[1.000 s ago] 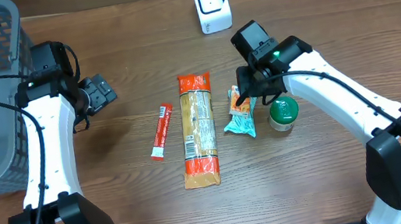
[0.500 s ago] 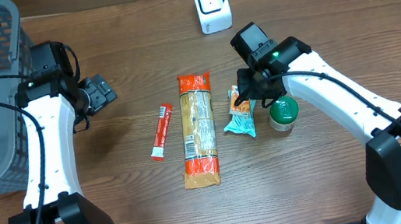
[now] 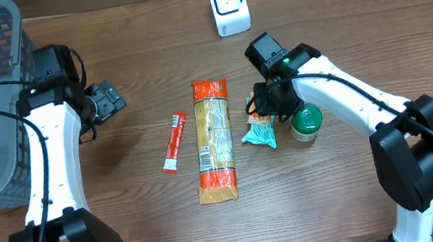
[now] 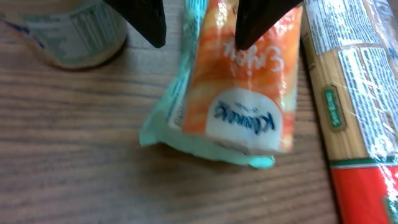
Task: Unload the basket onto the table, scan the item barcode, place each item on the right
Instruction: 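Lower the right gripper onto the Kleenex pack to grasp it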
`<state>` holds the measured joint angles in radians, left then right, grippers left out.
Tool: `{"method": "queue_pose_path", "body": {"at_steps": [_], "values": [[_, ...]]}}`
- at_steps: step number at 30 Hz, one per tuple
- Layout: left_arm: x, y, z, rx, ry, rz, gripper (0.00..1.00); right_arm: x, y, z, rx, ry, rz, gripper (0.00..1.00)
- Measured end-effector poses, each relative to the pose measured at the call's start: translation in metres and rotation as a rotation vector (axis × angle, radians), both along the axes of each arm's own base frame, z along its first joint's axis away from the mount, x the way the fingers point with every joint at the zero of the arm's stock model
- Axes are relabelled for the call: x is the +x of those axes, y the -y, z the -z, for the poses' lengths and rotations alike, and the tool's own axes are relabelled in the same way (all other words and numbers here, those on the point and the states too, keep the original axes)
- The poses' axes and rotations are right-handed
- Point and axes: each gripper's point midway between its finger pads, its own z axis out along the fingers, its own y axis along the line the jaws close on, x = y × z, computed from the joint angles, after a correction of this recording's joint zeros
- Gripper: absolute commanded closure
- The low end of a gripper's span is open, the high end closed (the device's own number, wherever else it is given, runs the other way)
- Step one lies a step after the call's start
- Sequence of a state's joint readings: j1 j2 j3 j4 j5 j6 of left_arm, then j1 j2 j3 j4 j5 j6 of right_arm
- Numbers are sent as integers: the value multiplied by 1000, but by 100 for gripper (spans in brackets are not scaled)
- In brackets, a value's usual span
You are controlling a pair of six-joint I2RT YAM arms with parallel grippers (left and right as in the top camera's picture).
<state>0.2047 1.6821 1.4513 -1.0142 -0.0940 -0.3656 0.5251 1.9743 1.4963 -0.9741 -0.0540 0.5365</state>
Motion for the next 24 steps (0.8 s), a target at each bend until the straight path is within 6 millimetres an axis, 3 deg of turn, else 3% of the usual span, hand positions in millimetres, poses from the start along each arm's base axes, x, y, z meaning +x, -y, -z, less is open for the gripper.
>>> {"method": "queue_pose_path", "body": {"at_steps": [9, 24], "values": [[0, 0, 0, 0, 0, 0, 0, 6, -11, 9, 46, 0, 7, 67], [0, 0, 0, 0, 0, 0, 0, 0, -17, 9, 57, -19, 11, 67]]}}
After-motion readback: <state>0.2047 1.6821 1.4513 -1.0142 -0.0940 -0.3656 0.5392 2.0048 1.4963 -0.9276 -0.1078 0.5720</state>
